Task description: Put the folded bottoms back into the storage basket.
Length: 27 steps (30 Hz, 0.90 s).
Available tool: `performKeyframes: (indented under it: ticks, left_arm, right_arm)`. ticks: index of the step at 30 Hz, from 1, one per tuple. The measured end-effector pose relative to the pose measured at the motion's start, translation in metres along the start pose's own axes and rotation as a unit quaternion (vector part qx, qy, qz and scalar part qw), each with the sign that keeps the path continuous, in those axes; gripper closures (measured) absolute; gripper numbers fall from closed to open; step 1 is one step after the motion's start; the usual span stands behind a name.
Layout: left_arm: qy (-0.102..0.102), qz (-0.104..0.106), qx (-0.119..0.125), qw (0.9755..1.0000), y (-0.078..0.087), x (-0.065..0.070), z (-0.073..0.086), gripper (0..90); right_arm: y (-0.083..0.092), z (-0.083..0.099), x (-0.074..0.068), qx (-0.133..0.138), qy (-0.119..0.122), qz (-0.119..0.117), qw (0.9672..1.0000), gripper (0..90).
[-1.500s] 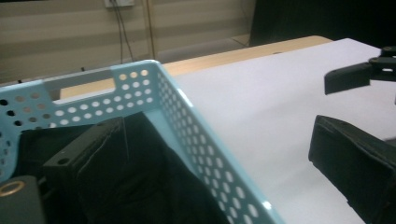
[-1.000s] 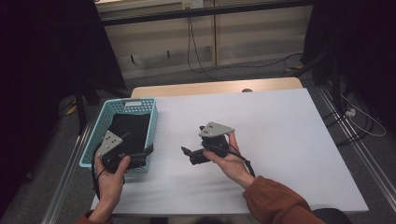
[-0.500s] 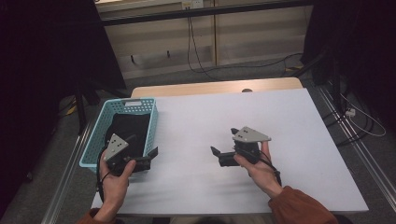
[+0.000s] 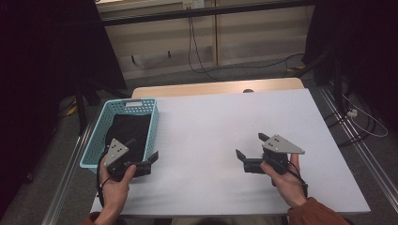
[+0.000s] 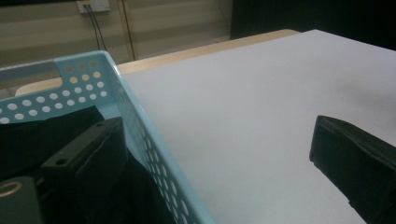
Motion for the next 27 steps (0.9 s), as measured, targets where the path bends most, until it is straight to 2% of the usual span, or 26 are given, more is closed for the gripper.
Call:
performKeyframes:
  ticks: [2, 6, 9, 11, 13, 16, 19, 23, 27]
  left_arm:
    - [0.001, 0.005, 0.000, 1.0000, 0.002, 0.002, 0.000, 4.2]
    - [0.000, -0.001, -0.001, 1.0000, 0.006, 0.000, 0.004, 4.2]
    - [0.005, -0.015, 0.004, 0.9999, 0.009, -0.004, 0.006, 4.2]
    - [0.010, -0.016, 0.005, 0.9998, 0.011, -0.006, 0.007, 4.3]
    - [0.007, -0.017, 0.002, 0.9998, 0.012, -0.006, 0.010, 4.2]
    - [0.004, -0.024, -0.004, 0.9997, 0.015, -0.008, 0.015, 4.3]
    - [0.005, -0.030, 0.002, 0.9995, 0.020, -0.010, 0.016, 4.3]
    - [0.013, -0.044, 0.011, 0.9989, 0.026, -0.015, 0.017, 4.3]
    - [0.023, -0.049, 0.012, 0.9985, 0.029, -0.017, 0.021, 4.2]
  right_arm:
    - [0.006, 0.003, 0.004, -0.002, -0.009, 0.008, 0.9999, 4.4]
    - [0.018, 0.006, 0.013, 0.002, -0.008, 0.024, 0.9997, 4.5]
    - [0.026, 0.011, 0.020, 0.001, -0.007, 0.036, 0.9993, 4.5]
    - [0.032, 0.014, 0.026, 0.003, -0.009, 0.046, 0.9989, 4.5]
    - [0.038, 0.017, 0.031, 0.005, -0.013, 0.054, 0.9984, 4.6]
    - [0.043, 0.022, 0.035, 0.004, -0.016, 0.060, 0.9981, 4.5]
    - [0.047, 0.026, 0.037, 0.006, -0.013, 0.064, 0.9978, 4.6]
    - [0.055, 0.033, 0.043, 0.007, -0.013, 0.079, 0.9968, 4.6]
    - [0.059, 0.034, 0.047, 0.012, -0.016, 0.084, 0.9962, 4.3]
Point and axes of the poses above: each handheld gripper's, and its own axes: y roughly backward along the jaws, z roughly out of its underside, x roughly to its right, the point moved 10 cm from there along -y, roughly forward along the jaws
